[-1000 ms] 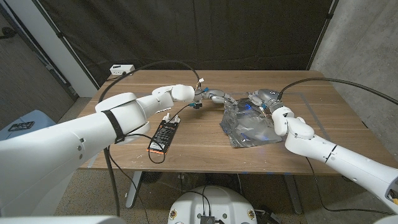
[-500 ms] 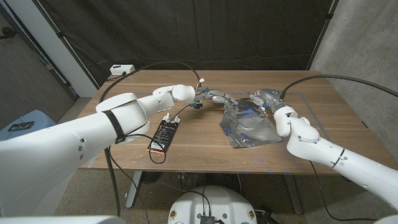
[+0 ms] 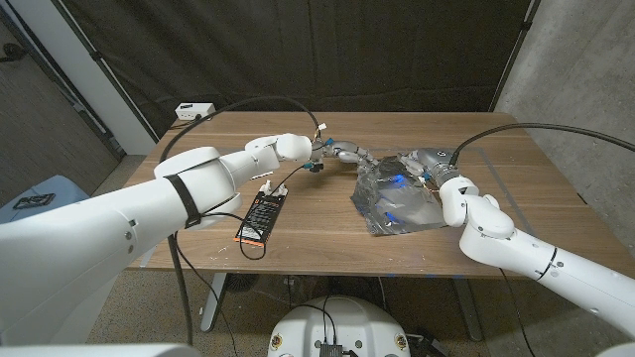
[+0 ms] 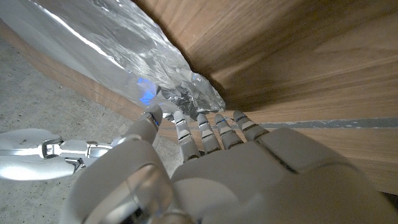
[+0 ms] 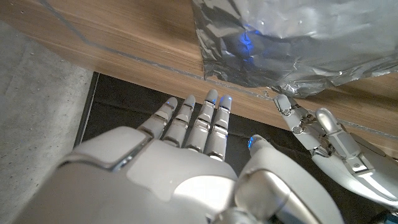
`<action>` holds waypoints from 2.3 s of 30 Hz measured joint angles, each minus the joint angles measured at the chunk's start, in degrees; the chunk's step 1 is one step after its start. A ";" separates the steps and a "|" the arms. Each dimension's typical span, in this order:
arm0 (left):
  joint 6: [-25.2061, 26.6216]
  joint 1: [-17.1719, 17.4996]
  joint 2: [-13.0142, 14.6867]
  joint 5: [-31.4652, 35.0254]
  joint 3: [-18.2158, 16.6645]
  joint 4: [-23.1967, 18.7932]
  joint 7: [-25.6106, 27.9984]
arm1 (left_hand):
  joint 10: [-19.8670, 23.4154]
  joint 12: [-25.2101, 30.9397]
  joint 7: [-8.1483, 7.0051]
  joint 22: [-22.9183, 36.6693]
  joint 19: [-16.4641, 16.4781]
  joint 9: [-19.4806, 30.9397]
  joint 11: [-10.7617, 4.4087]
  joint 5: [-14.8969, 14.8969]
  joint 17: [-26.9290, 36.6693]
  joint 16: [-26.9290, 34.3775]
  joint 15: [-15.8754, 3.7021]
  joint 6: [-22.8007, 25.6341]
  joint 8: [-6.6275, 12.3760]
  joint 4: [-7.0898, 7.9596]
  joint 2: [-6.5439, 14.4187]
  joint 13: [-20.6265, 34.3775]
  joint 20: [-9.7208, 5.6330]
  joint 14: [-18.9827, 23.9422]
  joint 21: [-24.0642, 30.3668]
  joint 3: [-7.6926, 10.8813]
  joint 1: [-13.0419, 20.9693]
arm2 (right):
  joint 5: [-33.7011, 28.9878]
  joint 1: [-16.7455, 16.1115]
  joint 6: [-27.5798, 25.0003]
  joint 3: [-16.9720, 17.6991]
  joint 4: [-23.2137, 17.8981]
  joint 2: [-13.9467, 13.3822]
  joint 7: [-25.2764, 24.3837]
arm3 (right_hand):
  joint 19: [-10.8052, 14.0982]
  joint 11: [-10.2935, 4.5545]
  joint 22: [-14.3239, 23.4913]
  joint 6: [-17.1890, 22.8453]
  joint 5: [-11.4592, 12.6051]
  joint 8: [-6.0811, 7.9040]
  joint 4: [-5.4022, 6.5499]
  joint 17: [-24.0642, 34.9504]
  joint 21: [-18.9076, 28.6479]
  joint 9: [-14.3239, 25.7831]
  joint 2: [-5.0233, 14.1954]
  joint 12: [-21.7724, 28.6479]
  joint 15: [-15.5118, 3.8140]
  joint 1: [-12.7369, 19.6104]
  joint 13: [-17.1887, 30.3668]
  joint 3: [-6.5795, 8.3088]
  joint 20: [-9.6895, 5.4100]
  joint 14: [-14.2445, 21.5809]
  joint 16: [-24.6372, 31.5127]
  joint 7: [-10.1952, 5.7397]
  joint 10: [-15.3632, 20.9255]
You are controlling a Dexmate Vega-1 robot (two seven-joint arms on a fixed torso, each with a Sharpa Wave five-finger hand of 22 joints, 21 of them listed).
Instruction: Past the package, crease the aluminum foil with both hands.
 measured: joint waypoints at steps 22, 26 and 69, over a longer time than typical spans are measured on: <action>1.07 -0.16 -0.53 -0.23 0.09 0.05 0.10 | 0.00 0.00 0.00 0.00 0.00 0.00 0.00 0.00 0.00 0.00 0.00 0.00 0.00 0.00 0.00 0.00 0.00 0.00 0.00 0.00 0.00 | 0.34 -2.22 -2.57 -1.13 -0.37 0.58 -2.80 | -0.23 -0.13 0.01 0.18 0.24 0.00 -0.38 -0.26 0.00 0.00 0.00 0.00 0.00 0.00 0.00 0.38 -0.23 0.00 0.00 -0.16 0.13; 1.28 -0.17 -0.59 -0.22 0.11 0.05 0.17 | 0.00 0.00 0.00 0.00 0.00 0.00 0.00 0.00 0.00 0.00 0.00 0.00 0.00 0.00 0.00 0.00 0.00 0.00 0.00 0.00 0.00 | -0.13 -2.21 -3.66 -1.70 -1.07 0.58 -2.35 | -0.22 -0.21 0.01 0.47 0.24 0.00 -0.55 -0.51 0.00 0.00 0.00 0.00 0.00 0.00 0.00 0.54 -0.23 0.00 0.00 -0.01 0.21; 0.28 -0.09 -0.50 -0.67 -0.61 0.03 -0.95 | 0.00 0.00 0.00 0.00 0.00 0.00 0.00 0.00 0.00 0.00 0.00 0.00 0.00 0.00 0.00 0.00 0.00 0.00 0.00 0.00 0.00 | 1.95 -2.04 -3.63 -5.04 3.69 3.53 -5.68 | -0.19 -0.31 0.01 1.16 0.23 0.05 -1.49 -1.06 0.00 -0.01 0.01 -0.05 0.00 0.62 -0.07 1.48 -0.25 0.00 0.00 0.10 0.91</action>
